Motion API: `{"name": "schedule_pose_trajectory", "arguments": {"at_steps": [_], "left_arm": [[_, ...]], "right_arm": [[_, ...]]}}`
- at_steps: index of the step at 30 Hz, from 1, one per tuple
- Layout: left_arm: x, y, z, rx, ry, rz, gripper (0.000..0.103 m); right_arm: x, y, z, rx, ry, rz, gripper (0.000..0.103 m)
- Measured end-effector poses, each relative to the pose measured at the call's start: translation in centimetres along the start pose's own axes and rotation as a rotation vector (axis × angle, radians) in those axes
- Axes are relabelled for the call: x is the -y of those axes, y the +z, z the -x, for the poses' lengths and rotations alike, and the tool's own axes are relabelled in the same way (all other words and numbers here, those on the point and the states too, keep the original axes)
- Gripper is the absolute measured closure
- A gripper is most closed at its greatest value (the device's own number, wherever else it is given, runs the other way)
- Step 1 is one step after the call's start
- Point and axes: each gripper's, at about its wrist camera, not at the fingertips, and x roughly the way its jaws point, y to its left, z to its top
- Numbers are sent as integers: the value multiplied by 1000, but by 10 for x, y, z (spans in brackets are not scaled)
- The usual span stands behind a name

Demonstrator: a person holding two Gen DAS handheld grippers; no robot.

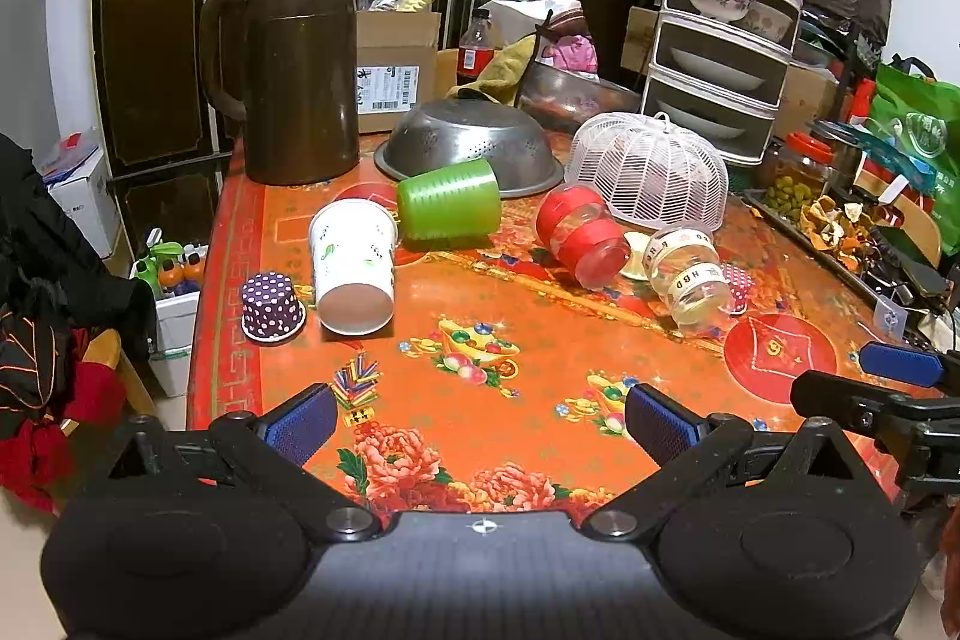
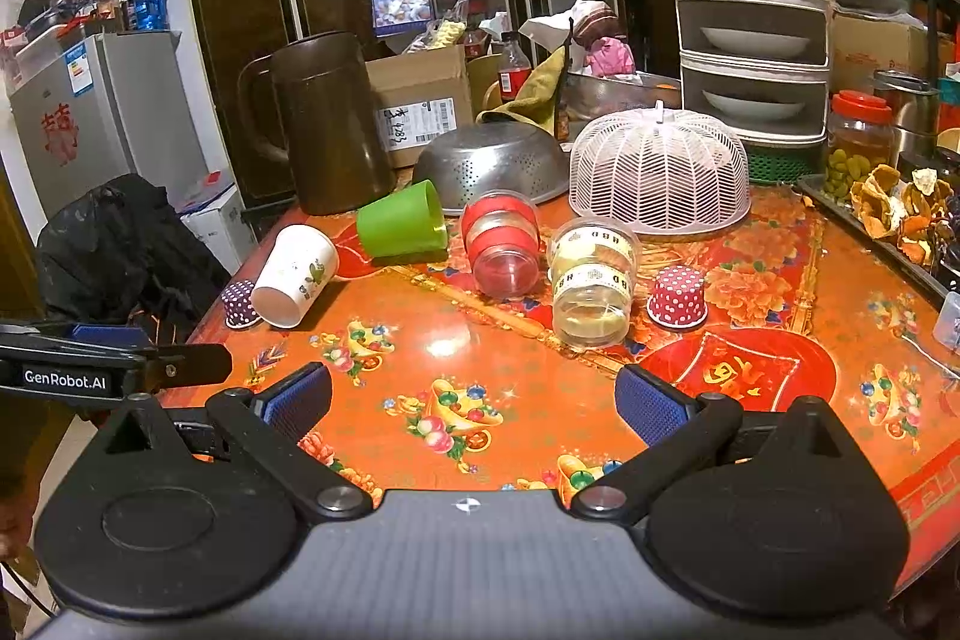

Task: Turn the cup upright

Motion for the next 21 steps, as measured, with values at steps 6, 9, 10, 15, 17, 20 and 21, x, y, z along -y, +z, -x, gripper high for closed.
{"name": "schedule_pose_trajectory", "arguments": {"at_steps": [6, 9, 10, 15, 17, 20, 21], "left_arm": [[1, 0, 1, 0, 0, 0, 0], [2, -1, 2, 1, -1, 1, 0], [2, -1, 2, 2, -1, 0, 0], [2, -1, 2, 1, 0, 1, 0], [2, -1, 2, 1, 0, 0, 0], [2, -1, 1, 1, -1, 0, 0], [2, -1, 2, 0, -1, 1, 0]], "right_arm": [[0, 1, 2, -1, 2, -5, 1], [0, 2, 3, 1, 2, -5, 1], [0, 2, 3, 1, 2, -5, 1], [0, 2, 4, 2, -1, -5, 1], [0, 3, 4, 2, 0, -6, 1], [0, 3, 4, 0, -1, -7, 1], [0, 3, 4, -1, -1, -8, 1]]}}
